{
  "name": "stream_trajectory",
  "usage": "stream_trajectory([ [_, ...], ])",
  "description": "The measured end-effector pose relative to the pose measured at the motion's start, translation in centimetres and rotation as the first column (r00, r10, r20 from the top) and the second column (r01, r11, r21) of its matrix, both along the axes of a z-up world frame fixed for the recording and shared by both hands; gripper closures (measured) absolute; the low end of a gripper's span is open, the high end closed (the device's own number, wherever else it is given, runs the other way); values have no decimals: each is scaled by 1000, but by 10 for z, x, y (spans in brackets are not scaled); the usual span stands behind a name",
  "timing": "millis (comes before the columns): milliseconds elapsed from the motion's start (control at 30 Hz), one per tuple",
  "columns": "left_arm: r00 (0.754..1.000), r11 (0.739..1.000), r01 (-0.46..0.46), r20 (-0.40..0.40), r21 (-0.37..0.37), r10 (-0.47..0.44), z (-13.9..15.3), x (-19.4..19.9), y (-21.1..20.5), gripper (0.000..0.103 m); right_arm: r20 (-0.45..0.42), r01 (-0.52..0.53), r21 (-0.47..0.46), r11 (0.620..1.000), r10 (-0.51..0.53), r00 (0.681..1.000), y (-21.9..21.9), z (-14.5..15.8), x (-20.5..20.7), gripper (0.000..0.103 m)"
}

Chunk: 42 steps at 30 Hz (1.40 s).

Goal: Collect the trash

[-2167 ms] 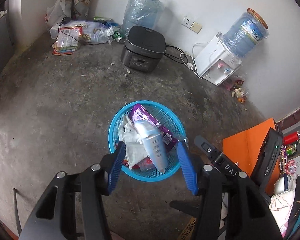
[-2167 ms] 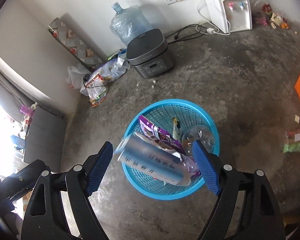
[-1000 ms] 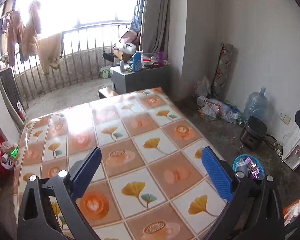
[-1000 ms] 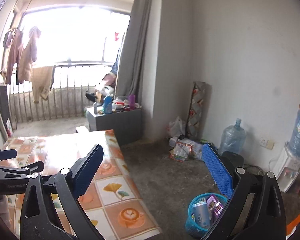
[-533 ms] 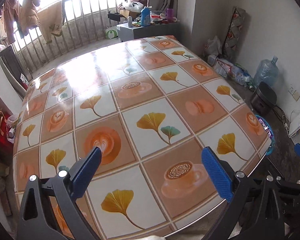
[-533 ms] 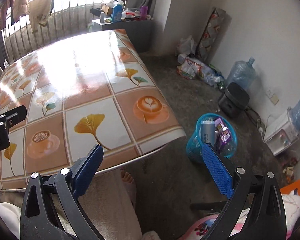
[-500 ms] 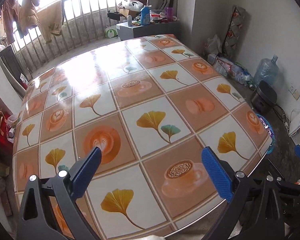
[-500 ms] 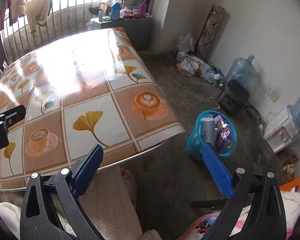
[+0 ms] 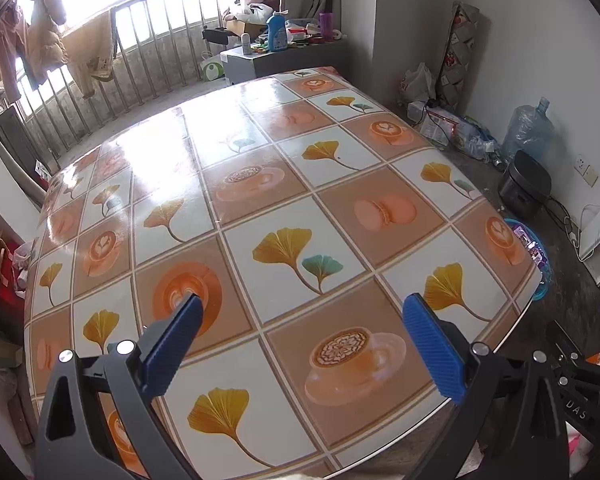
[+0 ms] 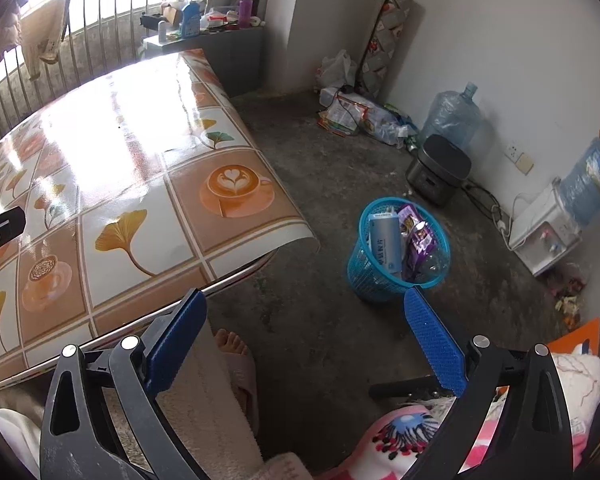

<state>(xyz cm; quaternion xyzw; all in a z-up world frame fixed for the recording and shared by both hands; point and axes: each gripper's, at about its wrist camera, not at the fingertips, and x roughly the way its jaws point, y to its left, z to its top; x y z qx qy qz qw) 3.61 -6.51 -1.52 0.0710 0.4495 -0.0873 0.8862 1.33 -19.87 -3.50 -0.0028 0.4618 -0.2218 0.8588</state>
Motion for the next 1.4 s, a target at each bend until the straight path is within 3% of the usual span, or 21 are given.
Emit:
stream_trajectory([
  [1400,997,996,81,-15,-23,-82,-1,-6,-8,5,12,14,-26,1000,-13,1000,1,9,1,8],
])
